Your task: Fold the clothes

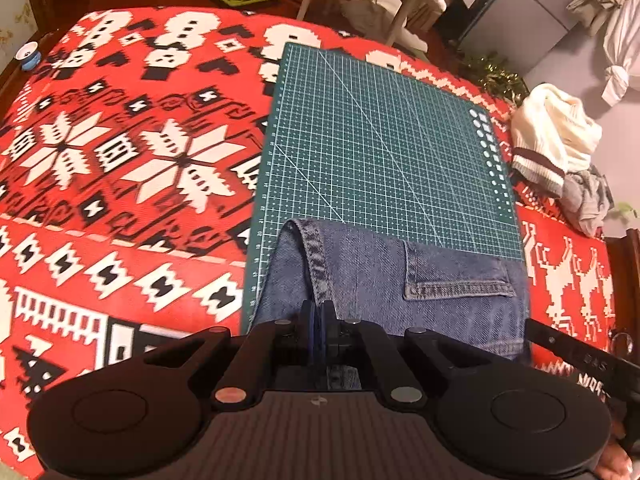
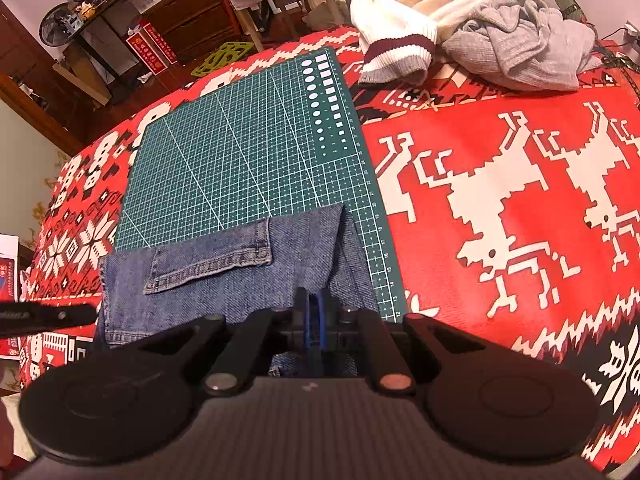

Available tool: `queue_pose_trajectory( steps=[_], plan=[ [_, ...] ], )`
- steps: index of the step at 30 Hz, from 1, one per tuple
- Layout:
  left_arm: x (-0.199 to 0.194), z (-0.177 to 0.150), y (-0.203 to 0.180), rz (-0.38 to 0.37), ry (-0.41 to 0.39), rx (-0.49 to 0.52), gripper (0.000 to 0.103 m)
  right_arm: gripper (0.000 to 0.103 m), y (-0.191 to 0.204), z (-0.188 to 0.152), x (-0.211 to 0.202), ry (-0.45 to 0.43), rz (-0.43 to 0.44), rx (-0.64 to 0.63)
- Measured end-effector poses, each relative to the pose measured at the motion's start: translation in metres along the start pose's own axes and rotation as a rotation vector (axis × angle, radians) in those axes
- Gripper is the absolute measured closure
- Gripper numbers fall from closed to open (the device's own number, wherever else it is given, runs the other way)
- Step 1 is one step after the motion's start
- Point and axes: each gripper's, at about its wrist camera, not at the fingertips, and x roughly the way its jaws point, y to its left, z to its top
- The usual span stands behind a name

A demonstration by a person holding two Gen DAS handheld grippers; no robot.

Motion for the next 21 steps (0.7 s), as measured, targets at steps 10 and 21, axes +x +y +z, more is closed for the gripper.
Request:
queue_pose_trajectory(
  steps=[10, 21],
  plan=[
    [0.02, -0.002, 0.006, 0.142, 0.035, -0.001, 0.099, 0.094, 0.002, -0.001, 0.004, 0.007, -0.024, -0.012],
    [-0.014, 0.013, 0.026, -0.22, -0.065, -0.199, 0.099, 0.094, 0.004, 0.005, -0.005, -0.022, 0.039, 0.016]
  ],
)
